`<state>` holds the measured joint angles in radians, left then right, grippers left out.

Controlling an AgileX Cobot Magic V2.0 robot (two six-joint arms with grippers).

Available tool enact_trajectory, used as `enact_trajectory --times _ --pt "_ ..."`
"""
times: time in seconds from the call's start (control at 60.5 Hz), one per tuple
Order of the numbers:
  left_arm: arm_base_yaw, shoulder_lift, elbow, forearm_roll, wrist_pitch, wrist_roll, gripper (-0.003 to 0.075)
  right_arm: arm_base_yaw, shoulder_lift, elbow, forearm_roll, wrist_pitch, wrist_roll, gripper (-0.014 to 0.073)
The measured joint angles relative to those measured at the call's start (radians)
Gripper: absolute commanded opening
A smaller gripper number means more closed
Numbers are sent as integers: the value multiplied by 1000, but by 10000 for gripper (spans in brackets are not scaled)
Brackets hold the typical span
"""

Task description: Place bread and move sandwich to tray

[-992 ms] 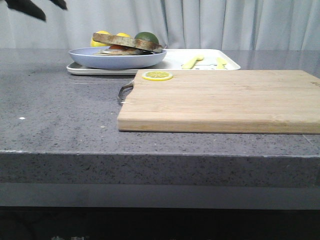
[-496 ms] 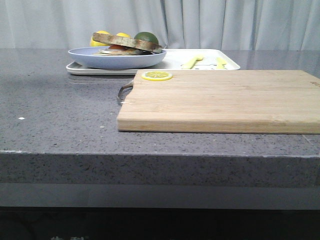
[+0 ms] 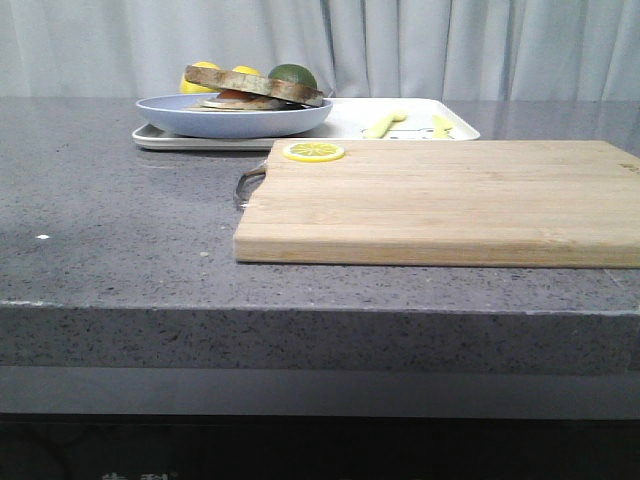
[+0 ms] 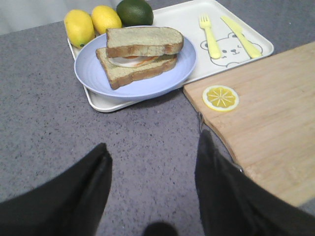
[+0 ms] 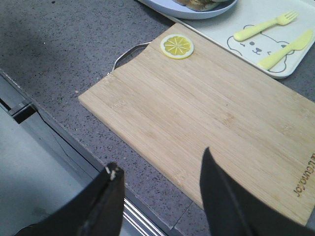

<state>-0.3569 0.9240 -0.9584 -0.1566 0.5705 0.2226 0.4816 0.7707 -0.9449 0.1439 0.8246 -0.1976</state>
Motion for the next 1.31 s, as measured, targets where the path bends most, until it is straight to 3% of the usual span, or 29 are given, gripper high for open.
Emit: enact_trajectory --times 0.314,0.546,0.645,0.909,1.306 --pt "-1 -286 204 7 15 2 379 0 0 0 0 20 0 380" --pt "-1 -365 248 7 17 2 360 0 0 0 0 30 0 375" --pt "-4 -368 251 7 17 2 281 0 0 0 0 32 0 298" --pt "-4 -368 251 5 17 2 -16 0 0 0 0 36 0 -67" --pt "-4 -368 251 -42 17 2 -18 0 0 0 0 36 0 -68"
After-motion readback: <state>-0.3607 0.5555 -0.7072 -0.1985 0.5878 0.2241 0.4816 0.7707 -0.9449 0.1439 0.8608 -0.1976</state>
